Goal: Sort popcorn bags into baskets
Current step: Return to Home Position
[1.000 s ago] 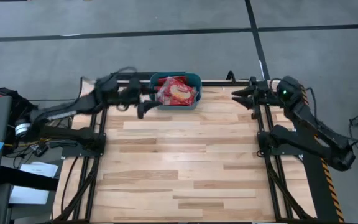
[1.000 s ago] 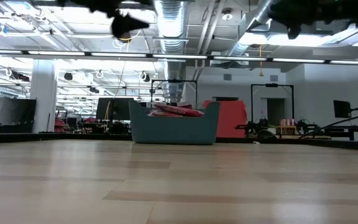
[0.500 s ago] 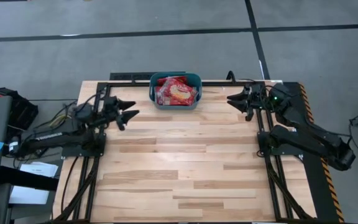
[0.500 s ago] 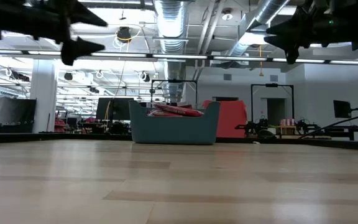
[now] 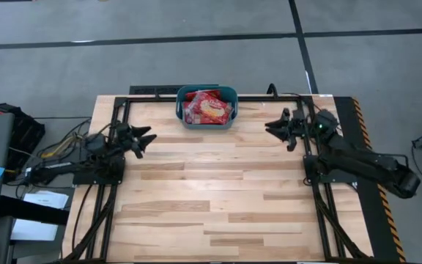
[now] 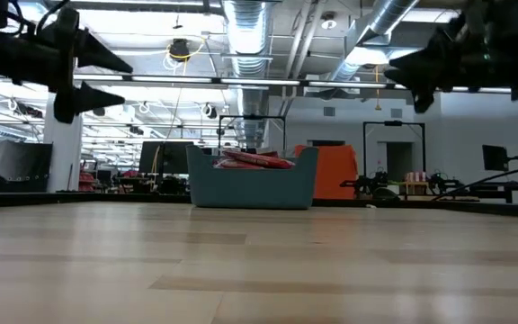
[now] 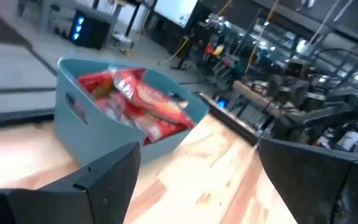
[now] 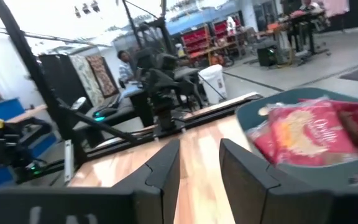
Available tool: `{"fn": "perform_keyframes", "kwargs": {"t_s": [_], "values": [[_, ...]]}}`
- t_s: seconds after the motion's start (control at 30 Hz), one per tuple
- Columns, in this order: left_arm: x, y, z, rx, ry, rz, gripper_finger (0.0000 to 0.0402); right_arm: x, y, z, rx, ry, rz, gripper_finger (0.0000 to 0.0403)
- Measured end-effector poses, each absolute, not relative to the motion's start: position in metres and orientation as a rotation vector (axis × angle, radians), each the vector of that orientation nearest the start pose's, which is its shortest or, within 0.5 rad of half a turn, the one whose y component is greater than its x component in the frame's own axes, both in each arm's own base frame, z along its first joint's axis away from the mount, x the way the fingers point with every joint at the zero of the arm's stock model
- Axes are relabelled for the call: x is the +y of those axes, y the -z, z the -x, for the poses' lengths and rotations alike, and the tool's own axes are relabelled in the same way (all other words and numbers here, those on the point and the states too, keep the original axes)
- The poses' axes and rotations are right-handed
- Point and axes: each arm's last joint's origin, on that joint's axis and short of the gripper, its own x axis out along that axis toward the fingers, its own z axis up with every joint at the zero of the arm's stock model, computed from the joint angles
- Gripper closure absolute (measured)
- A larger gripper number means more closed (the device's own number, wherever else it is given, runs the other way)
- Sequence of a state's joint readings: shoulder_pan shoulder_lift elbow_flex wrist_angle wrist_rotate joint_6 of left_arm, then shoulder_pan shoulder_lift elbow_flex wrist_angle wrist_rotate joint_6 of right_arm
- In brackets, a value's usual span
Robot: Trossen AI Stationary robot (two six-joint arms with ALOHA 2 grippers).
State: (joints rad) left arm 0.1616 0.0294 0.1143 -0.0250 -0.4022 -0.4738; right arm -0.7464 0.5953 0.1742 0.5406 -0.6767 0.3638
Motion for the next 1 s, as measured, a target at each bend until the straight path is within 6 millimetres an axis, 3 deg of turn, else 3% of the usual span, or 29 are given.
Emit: {"fn": "perform_keyframes", "kwargs": {"t_s": [0.23, 1.0], "values": [[0.019, -0.173, -0.094, -0.163, -0.516, 0.522, 0.0083, -0.071, -0.185, -0.112, -0.147, 0.08, -0.345, 0.027], [0.012, -0.173, -0.095, -0.155, -0.46, 0.542, 0.0083, -0.069, -0.151, -0.112, 0.097, 0.186, -0.476, 0.0261]]}}
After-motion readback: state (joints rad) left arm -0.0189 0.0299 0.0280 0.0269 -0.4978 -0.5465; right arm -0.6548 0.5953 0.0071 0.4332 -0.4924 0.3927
